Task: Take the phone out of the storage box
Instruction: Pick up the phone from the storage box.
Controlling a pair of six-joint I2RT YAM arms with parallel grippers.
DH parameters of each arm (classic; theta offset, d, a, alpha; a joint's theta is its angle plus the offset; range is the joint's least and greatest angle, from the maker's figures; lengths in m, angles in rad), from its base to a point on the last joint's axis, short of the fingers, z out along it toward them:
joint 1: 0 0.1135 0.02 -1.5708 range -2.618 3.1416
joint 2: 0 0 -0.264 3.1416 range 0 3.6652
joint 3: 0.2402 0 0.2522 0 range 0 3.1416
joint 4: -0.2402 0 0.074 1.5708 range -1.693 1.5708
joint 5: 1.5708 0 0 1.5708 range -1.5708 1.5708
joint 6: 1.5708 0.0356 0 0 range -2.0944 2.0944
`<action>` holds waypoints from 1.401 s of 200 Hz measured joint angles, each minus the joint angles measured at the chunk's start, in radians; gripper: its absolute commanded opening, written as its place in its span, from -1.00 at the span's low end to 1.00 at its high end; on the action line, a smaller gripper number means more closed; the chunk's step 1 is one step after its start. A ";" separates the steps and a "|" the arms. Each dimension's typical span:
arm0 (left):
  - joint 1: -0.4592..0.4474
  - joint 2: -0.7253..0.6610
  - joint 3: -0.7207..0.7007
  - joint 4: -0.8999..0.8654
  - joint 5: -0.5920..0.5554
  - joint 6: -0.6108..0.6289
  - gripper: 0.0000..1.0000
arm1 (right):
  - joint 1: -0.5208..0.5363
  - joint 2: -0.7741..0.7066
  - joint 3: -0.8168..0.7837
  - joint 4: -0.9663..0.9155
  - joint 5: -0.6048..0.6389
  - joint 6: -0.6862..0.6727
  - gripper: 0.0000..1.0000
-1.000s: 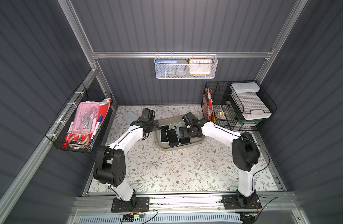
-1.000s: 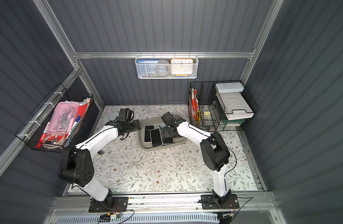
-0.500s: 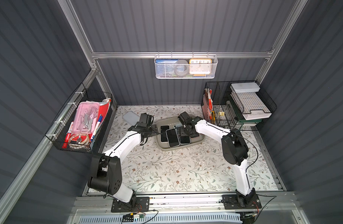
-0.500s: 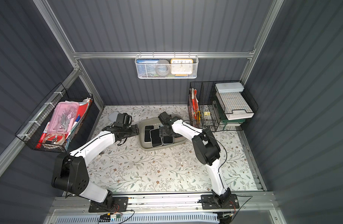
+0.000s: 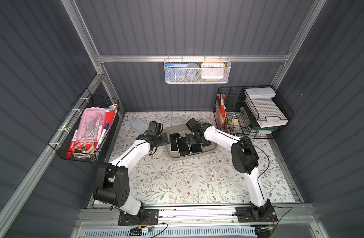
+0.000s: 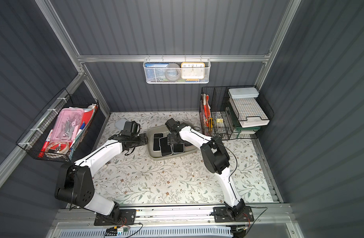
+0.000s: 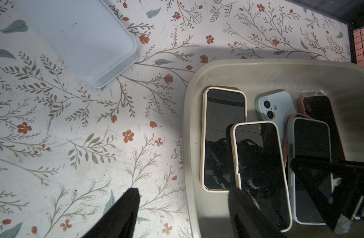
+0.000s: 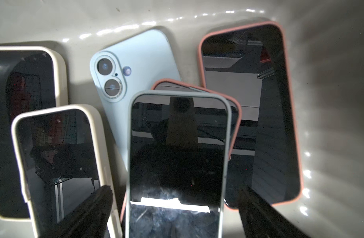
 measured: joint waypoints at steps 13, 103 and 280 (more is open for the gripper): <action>0.000 0.000 -0.004 0.000 0.006 0.000 0.47 | 0.004 0.010 0.005 -0.005 0.010 0.000 0.92; 0.000 -0.042 -0.006 -0.004 0.018 0.000 0.48 | 0.005 0.032 0.018 -0.026 0.032 0.015 0.77; 0.000 0.083 -0.064 0.048 0.027 -0.026 0.17 | 0.006 -0.148 0.021 -0.053 0.075 -0.012 0.21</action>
